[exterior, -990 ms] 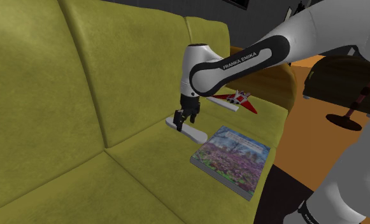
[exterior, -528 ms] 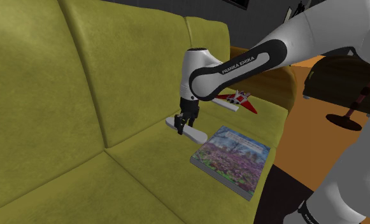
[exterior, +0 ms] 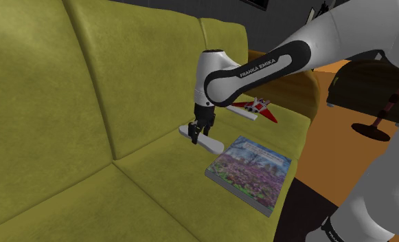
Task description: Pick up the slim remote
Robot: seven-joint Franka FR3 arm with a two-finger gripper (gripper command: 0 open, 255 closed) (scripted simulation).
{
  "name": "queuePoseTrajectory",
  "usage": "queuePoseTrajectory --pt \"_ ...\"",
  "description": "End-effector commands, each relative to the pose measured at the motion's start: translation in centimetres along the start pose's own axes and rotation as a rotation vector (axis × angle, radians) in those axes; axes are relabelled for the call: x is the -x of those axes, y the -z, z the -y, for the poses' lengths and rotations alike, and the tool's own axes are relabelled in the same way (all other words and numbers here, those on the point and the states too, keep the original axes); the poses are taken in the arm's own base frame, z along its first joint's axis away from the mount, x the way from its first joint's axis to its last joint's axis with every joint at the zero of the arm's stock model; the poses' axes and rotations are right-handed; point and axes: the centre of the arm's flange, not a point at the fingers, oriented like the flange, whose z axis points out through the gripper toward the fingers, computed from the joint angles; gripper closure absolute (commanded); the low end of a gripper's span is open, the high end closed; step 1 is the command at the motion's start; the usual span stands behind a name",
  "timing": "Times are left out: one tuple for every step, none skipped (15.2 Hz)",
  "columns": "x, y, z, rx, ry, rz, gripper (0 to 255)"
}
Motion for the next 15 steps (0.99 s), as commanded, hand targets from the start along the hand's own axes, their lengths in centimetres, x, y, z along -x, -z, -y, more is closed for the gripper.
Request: queuePoseTrajectory --pt "0.0 0.9 0.0 0.000 -0.001 0.000 255" --pt "0.0 1.4 0.0 0.000 -0.001 0.000 255" --pt "0.0 2.0 0.0 0.000 -0.001 0.000 255" --pt "0.0 2.5 0.0 0.000 -0.001 0.000 255" --pt "0.0 3.0 0.0 0.000 -0.001 0.000 255" --pt "0.0 3.6 -0.1 0.000 -0.001 0.000 255" --pt "0.0 4.1 -0.1 0.000 -0.001 0.000 255" --pt "0.0 4.6 -0.1 0.000 -0.001 0.000 255" --pt "0.0 5.1 -0.1 0.000 -0.001 0.000 255" --pt "0.0 5.7 -0.1 0.000 -0.001 0.000 255" --pt "0.0 6.2 -0.1 0.000 -0.001 0.000 255" --pt "0.0 6.7 -0.1 0.000 -0.001 0.000 255" --pt "0.0 7.2 -0.1 0.000 -0.001 0.000 255" --pt "0.0 7.3 -0.1 0.000 -0.001 0.000 255" --pt "0.0 7.3 -0.1 0.000 -0.001 0.000 255"
